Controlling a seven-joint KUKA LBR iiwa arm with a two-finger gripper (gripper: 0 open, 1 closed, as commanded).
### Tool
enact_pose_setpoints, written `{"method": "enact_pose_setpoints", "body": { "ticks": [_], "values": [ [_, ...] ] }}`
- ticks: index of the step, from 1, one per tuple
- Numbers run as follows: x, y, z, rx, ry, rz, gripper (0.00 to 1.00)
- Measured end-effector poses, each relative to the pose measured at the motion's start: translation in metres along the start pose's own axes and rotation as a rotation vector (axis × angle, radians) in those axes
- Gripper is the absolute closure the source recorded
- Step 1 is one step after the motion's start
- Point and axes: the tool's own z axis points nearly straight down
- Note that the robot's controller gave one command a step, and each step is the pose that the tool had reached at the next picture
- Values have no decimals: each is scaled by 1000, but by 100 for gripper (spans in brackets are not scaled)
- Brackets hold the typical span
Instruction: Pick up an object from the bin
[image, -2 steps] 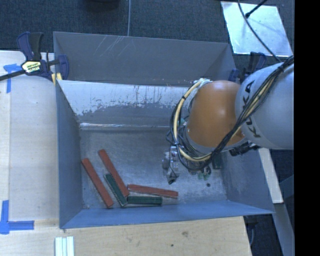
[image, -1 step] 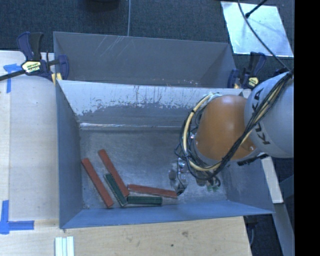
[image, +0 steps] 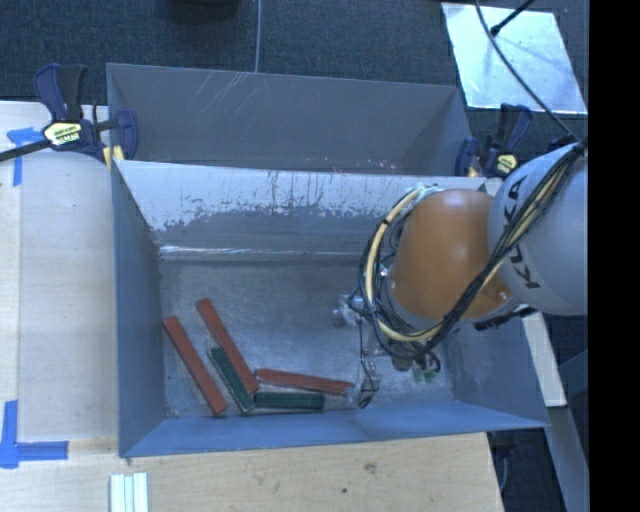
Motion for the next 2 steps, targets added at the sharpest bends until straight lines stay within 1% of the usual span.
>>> {"method": "enact_pose_setpoints", "body": {
  "ticks": [1,2],
  "values": [
    [-5,53,52,-3,4,-57,0],
    [-6,50,50,-1,0,-52,100]
  ]
}}
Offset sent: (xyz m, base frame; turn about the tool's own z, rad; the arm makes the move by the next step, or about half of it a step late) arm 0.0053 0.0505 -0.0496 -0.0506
